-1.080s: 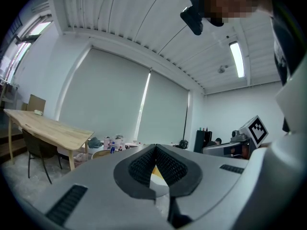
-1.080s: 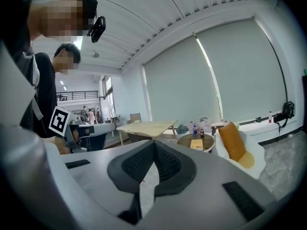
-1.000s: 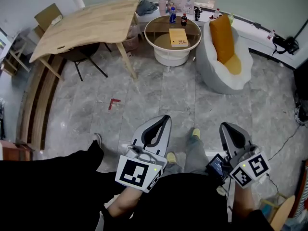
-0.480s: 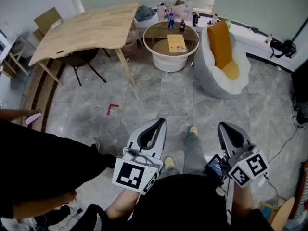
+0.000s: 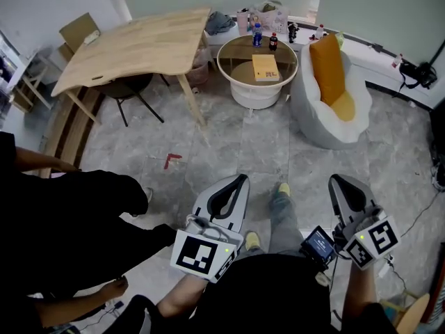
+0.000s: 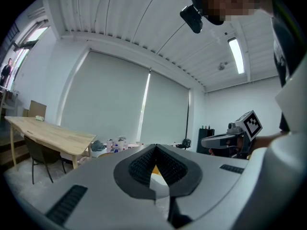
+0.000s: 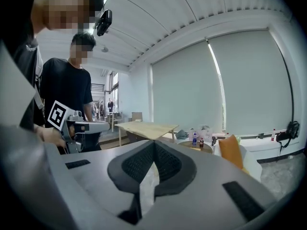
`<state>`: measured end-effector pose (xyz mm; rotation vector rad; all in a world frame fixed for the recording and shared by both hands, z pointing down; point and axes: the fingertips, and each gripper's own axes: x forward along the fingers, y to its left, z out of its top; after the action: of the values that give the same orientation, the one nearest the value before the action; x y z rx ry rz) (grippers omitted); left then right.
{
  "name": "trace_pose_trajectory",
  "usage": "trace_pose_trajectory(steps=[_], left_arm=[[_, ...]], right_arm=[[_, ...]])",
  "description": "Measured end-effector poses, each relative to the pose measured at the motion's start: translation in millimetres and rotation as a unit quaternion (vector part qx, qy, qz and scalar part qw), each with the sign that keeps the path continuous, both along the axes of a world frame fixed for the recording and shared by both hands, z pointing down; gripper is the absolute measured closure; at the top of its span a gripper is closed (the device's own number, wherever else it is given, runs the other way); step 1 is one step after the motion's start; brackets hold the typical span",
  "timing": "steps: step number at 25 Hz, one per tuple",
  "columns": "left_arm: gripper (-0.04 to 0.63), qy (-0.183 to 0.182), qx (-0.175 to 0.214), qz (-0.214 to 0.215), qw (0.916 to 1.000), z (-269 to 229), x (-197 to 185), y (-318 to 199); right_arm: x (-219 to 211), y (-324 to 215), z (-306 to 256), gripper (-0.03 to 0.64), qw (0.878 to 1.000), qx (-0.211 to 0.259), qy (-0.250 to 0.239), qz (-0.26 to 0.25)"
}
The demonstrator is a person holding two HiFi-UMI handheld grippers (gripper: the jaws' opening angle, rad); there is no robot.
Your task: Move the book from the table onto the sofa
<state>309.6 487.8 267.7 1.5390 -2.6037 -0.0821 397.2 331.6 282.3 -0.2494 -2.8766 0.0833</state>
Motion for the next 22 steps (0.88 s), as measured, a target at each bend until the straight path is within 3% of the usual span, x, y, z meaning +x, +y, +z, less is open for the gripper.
trace_pose_trajectory(steps=[10, 22], left_arm=[[0.586, -0.009, -0.012, -0.02, 0.9997, 0.7, -19.3, -5.6], [0.586, -0.009, -0.027, -0.028, 0.9992, 1.3, -60.6, -38.3]], right_arm=[[-22.3, -1.1, 4.7, 0.606, 1.0, 0.002, -0.008, -0.009], [-69.7, -38.7, 8.7, 0.606, 1.0, -0.011, -0.007, -0.015]])
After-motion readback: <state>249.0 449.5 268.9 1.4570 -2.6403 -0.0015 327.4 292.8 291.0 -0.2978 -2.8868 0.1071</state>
